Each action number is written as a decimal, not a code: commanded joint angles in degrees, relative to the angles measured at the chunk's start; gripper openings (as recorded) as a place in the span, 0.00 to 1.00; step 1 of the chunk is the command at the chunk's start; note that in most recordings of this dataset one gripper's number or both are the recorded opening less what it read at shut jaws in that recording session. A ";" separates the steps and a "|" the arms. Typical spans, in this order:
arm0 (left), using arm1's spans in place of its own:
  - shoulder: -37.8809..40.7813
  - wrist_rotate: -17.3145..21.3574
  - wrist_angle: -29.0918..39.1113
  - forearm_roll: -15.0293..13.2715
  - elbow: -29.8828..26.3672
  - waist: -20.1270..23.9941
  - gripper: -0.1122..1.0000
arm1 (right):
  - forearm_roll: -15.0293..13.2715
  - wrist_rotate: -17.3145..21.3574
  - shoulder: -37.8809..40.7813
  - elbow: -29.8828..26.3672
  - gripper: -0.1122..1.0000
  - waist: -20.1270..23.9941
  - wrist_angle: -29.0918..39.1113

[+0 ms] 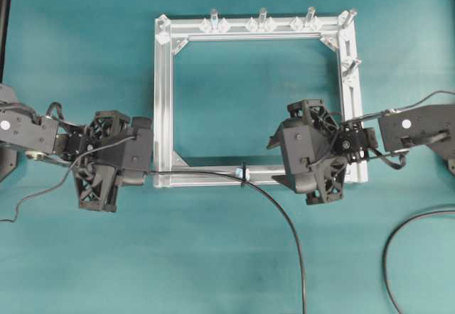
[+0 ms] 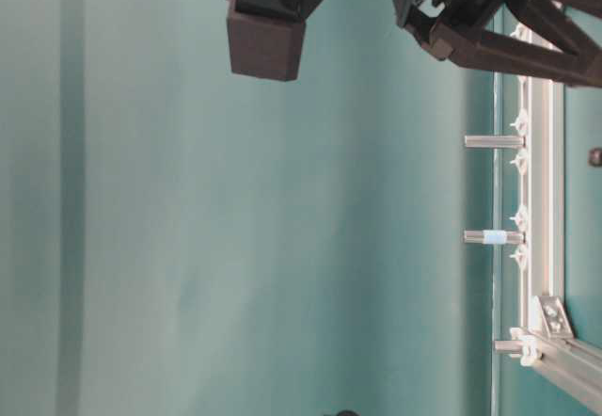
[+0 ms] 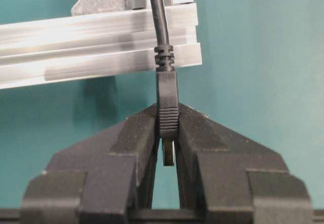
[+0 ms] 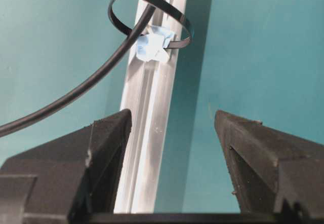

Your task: Insert the wire through the string loop located in the center.

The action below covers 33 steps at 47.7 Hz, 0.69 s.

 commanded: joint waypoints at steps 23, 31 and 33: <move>-0.53 -0.35 -0.18 -0.18 -1.93 -0.26 0.33 | -0.09 0.00 -1.32 -0.44 0.72 0.09 -0.26; -0.70 -0.26 -0.09 -0.18 -1.93 -0.26 0.71 | -0.09 0.00 -1.32 -0.44 0.72 0.09 -0.26; -0.70 -0.26 -0.09 -0.18 -2.02 -0.26 0.70 | -0.09 0.00 -1.32 -0.44 0.72 0.09 -0.26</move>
